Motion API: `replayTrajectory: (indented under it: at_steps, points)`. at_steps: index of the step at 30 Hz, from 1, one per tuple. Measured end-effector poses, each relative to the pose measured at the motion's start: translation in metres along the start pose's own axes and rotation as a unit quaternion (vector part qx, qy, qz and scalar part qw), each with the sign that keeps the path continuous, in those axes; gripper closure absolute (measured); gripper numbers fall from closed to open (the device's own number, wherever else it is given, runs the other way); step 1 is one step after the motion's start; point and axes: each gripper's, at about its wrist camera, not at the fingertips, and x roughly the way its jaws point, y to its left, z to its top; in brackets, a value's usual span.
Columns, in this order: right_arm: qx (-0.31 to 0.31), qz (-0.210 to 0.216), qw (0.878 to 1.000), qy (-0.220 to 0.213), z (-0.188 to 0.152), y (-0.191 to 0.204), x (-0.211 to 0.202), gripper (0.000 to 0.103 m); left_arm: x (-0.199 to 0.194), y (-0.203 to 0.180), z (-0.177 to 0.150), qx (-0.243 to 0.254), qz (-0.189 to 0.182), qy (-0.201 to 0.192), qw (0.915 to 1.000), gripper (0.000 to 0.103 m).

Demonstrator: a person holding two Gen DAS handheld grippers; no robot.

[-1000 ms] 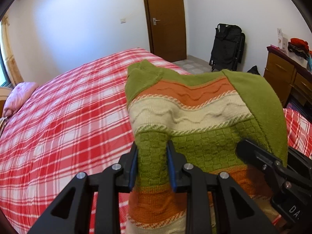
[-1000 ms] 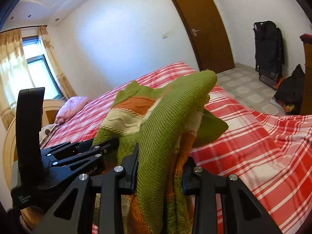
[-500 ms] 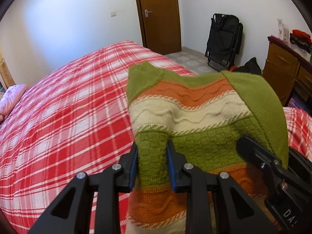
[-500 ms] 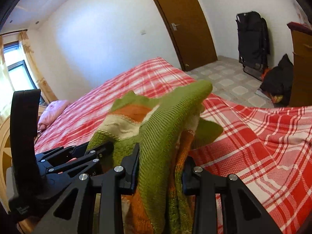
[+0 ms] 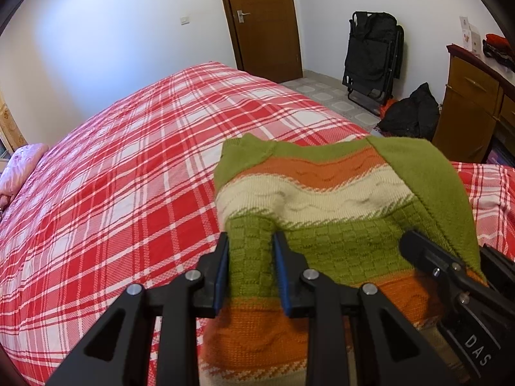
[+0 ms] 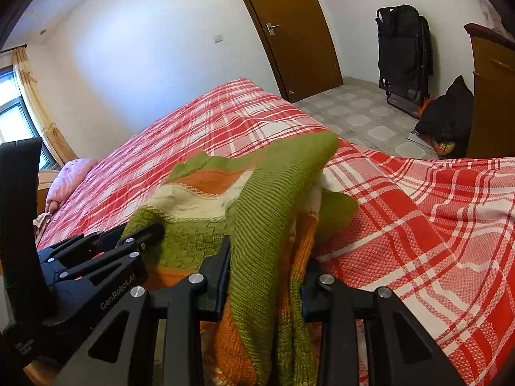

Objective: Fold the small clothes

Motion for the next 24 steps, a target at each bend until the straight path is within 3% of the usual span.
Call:
replayTrajectory:
  at_steps: [8, 11, 13, 16, 21, 23, 24]
  points:
    - [0.023, 0.009, 0.999, 0.022, -0.003, -0.012, 0.009, 0.069, 0.004, 0.005, -0.001, -0.008, -0.005, 0.015, 0.9998, 0.069]
    - [0.027, 0.013, 0.999, 0.029, -0.004, -0.014, 0.010, 0.066, 0.005, 0.016, -0.003, -0.033, -0.023, 0.035, 0.9986, 0.059]
    - [0.034, 0.015, 0.999, 0.034, -0.005, -0.016, 0.011, 0.059, 0.004, 0.027, -0.008, -0.055, -0.033, 0.043, 0.9970, 0.038]
    - [0.050, 0.015, 0.998, 0.028, -0.005, -0.020, -0.002, 0.059, 0.004, 0.045, -0.020, -0.080, -0.030, 0.060, 0.9945, 0.010]
    - [-0.020, -0.058, 0.996, -0.069, 0.001, -0.001, -0.055, 0.059, -0.010, 0.069, -0.037, -0.114, -0.049, 0.072, 0.9896, 0.007]
    - [-0.072, -0.067, 0.993, -0.068, 0.007, 0.016, -0.059, 0.068, -0.019, 0.073, -0.040, -0.116, -0.042, 0.066, 0.9902, 0.007]
    - [-0.092, -0.060, 0.992, -0.061, 0.008, 0.025, -0.056, 0.079, -0.022, 0.074, -0.040, -0.114, -0.039, 0.063, 0.9907, 0.007]
